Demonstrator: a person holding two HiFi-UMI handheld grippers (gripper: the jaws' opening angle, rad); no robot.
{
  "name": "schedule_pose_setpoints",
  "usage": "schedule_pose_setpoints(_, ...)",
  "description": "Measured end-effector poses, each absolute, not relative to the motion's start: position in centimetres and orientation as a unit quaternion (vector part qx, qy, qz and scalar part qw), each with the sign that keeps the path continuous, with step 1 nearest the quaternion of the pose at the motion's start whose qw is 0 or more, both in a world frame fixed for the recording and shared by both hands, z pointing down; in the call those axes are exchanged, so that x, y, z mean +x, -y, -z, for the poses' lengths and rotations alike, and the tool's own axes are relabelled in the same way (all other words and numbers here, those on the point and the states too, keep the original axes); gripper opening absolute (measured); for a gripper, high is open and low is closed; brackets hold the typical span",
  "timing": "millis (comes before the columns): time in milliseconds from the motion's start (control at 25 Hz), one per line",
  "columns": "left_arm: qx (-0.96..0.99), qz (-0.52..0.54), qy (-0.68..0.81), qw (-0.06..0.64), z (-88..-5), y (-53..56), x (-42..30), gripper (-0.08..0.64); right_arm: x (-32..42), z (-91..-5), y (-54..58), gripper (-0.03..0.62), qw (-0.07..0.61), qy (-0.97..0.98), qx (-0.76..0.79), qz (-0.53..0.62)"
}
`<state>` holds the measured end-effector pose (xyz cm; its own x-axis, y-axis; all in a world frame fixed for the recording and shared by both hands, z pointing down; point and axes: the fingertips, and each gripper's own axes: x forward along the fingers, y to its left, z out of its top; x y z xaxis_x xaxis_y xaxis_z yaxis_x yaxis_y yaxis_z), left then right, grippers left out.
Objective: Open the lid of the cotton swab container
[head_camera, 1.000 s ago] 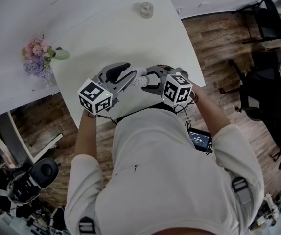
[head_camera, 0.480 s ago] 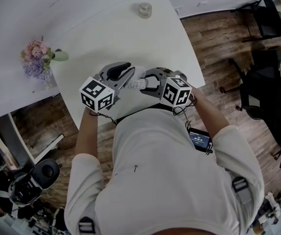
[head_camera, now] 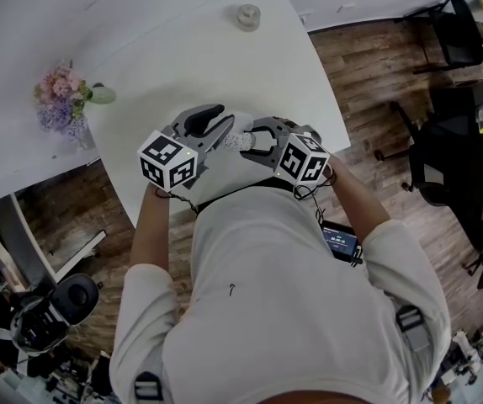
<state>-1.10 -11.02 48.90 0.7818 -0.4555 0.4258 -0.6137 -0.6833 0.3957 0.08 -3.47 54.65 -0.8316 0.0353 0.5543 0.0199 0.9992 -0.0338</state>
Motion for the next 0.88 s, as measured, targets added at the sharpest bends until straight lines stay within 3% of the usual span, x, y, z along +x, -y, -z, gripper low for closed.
schedule_pose_setpoints(160, 0.903, -0.151, 0.303, 0.262, -48.5, 10.9, -1.8, 0.181, 0.7, -54.7, 4.6, 0.192, 0.289, 0.957, 0.011, -0.027)
schedule_pose_setpoints(440, 0.877, -0.127, 0.382, 0.261, -48.4, 11.5, -5.5, 0.184, 1.7, -55.1, 6.3, 0.193, 0.290, 0.954, 0.056, -0.057)
schedule_pose_setpoints(880, 0.795, -0.173, 0.528, 0.243, -52.4, 10.6, -10.9, 0.183, 2.6, -54.7, 9.4, 0.193, 0.269, 0.943, 0.147, -0.127)
